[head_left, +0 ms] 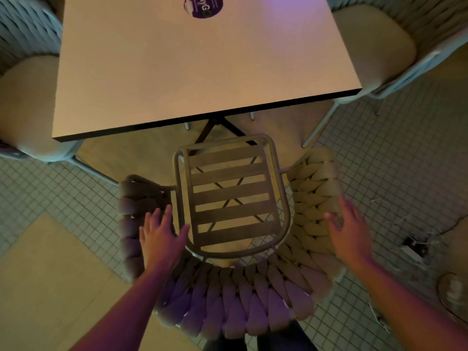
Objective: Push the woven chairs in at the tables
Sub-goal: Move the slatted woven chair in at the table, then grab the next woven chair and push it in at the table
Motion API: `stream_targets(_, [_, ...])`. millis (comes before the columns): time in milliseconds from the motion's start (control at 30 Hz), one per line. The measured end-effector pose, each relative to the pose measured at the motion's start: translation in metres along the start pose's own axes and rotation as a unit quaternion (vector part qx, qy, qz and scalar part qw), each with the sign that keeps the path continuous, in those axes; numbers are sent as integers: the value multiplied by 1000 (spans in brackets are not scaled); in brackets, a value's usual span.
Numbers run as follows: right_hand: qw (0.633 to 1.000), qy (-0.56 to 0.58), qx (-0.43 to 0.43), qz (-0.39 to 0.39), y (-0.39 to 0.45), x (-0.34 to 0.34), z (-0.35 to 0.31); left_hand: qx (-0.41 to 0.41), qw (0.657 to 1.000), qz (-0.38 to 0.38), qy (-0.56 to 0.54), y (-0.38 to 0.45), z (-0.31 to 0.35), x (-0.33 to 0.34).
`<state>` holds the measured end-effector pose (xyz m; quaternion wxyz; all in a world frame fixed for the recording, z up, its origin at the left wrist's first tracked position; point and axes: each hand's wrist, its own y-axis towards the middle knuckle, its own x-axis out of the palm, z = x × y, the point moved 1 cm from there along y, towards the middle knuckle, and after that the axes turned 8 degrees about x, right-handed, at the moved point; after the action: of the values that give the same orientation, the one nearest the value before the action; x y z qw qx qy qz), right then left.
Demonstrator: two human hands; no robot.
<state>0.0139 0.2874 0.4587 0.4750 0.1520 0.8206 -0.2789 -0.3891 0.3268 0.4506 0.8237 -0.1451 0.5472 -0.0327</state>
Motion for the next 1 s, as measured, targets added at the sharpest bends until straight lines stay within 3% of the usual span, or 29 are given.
stream_targets(200, [999,33,-14,-15,-11,-45,18,157,985,-62,-47,-5,112,-7])
stream_targets(400, [990,135,-11,-43,1,-122,77,260,961,-86,-34,-28,231,-2])
stream_targets(733, [992,119,-29,-13,59,-271,245,252,957,-110,-88,-74,439,66])
stream_targets(1000, [991,130,-4,11,154,-336,311,307,937,-152,-68,-49,576,112])
